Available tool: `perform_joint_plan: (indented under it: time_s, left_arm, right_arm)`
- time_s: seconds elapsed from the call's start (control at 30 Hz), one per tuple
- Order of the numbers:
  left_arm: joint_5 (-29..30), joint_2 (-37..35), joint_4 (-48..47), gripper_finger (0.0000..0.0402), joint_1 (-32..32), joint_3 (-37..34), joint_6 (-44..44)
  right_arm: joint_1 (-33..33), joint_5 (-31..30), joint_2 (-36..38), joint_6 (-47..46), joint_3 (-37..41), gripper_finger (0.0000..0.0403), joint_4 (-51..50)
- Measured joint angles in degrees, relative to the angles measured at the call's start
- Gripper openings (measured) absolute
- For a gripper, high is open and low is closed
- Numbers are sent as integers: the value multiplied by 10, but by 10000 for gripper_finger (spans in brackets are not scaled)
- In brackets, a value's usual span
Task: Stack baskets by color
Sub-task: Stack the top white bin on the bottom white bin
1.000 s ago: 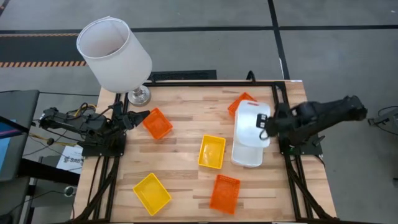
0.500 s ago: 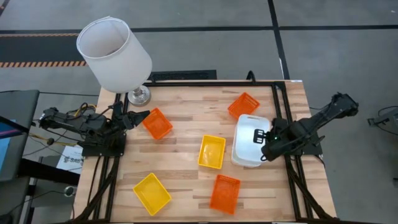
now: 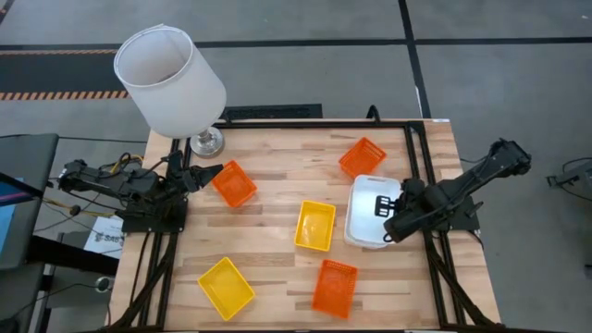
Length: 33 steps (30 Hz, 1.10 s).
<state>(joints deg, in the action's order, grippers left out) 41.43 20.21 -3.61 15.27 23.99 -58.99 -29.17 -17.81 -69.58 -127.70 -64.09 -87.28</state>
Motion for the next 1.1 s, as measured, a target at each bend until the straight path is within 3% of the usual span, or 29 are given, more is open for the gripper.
perform_joint_plan:
  time_s: [1.1]
  left_arm:
    - [0, 0, -1, 247, 0, 0, 8]
  right_arm:
    - [41, -18, -19, 48, -1, 0, 21]
